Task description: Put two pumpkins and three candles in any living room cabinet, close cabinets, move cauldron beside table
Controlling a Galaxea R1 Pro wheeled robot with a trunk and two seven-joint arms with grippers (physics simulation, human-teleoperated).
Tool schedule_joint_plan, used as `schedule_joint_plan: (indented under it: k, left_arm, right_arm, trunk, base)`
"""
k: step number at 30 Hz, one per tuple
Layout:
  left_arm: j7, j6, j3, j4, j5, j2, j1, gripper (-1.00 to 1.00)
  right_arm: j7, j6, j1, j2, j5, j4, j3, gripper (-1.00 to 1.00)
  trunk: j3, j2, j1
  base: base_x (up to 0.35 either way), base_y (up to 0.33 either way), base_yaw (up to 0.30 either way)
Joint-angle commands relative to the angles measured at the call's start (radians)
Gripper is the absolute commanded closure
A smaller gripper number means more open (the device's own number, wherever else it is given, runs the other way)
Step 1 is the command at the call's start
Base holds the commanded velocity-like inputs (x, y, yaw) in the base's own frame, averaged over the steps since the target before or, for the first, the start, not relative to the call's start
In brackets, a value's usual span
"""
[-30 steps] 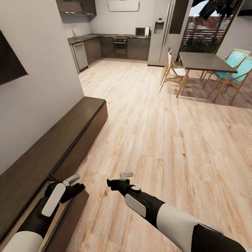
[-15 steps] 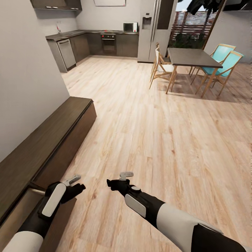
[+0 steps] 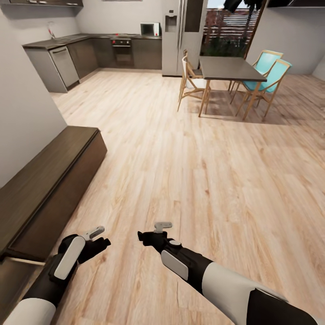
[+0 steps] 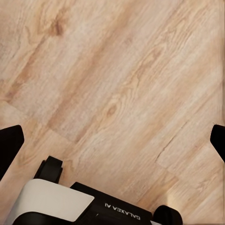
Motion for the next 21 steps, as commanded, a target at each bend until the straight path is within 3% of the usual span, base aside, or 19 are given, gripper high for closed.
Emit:
schedule_joint_plan:
  k: [1, 21]
  left_arm:
    - [0.01, 0.001, -0.002, -0.002, 0.01, 0.001, 0.0, -1.0]
    - [0.01, 0.001, -0.002, -0.002, 0.011, 0.003, 0.0, -1.0]
  right_arm:
    - [-0.007, 0.0, -0.002, 0.0, -0.005, -0.001, 0.006, -1.0]
    - [-0.016, -0.001, -0.002, 0.0, -0.007, -0.001, 0.005, -1.0]
  trunk:
    - [-0.002, -0.001, 0.0]
    - [-0.008, -0.001, 0.0]
  base:
    - [0.022, -0.16, -0.176]
    - [0.002, -0.085, -0.241]
